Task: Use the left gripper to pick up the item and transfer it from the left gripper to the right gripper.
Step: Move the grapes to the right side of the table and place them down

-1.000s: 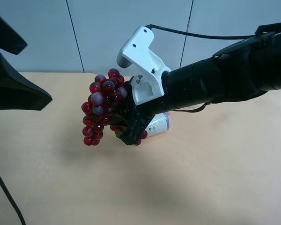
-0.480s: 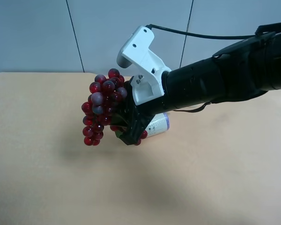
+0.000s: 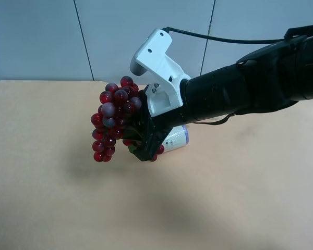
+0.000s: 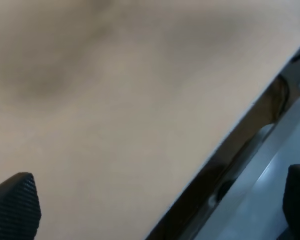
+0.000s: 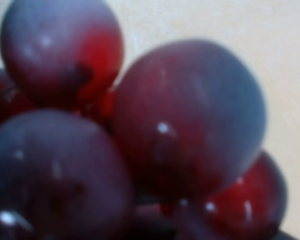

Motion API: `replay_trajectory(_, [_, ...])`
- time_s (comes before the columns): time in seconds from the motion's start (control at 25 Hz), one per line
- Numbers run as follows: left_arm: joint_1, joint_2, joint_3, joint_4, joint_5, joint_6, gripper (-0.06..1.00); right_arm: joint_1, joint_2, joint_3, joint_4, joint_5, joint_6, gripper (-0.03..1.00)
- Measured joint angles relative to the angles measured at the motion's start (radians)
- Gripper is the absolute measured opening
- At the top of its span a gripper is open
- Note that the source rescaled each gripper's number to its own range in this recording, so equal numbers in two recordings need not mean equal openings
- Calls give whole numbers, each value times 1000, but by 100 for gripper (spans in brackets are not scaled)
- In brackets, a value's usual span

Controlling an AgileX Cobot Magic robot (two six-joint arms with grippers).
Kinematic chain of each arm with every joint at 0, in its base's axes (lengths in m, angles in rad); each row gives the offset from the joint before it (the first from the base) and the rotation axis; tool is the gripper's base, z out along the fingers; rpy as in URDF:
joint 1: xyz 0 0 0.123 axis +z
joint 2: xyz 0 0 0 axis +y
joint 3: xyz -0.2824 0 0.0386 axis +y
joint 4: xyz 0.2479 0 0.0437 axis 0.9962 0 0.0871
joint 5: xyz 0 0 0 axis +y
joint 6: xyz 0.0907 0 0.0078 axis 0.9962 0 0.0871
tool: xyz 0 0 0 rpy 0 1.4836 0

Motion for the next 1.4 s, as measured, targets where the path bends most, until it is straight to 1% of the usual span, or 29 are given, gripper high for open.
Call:
replay_trajectory(0.2, [0,-134,5,-20,-4,29,100,0,0,0,0,0,0,1])
replay_trajectory(0.4, [0,-155,6,-23,-10,31,100,0,0,0,0,0,0,1])
replay_trajectory(0.52, [0,-156,35,-24,-83,33,100,0,0,0,0,-1,0,1])
replay_trajectory(0.72, [0,-156,49,-24,-108,34,100,0,0,0,0,-2,5,1])
replay_trajectory(0.8, [0,-156,50,-24,-108,34,100,0,0,0,0,-6,33,1])
replay_trajectory(0.88, [0,-156,50,-24,-108,34,100,0,-1,0,-3,-21,86,1])
replay_trajectory(1.0, [12,-156,50,-26,-108,34,100,0,-35,0,-46,-86,189,1])
replay_trajectory(1.12, [100,-156,50,-26,-109,34,100,0,-100,0,-129,-170,324,1])
replay_trajectory(1.2, [172,-156,50,-26,-109,34,100,0,-141,0,-198,-199,436,1])
replay_trajectory(1.32, [331,-156,50,-27,-109,34,100,0,-184,-1,-337,-182,617,1])
replay_trajectory(1.4, [447,-156,50,-27,-109,34,100,0,-197,-1,-464,-153,752,1])
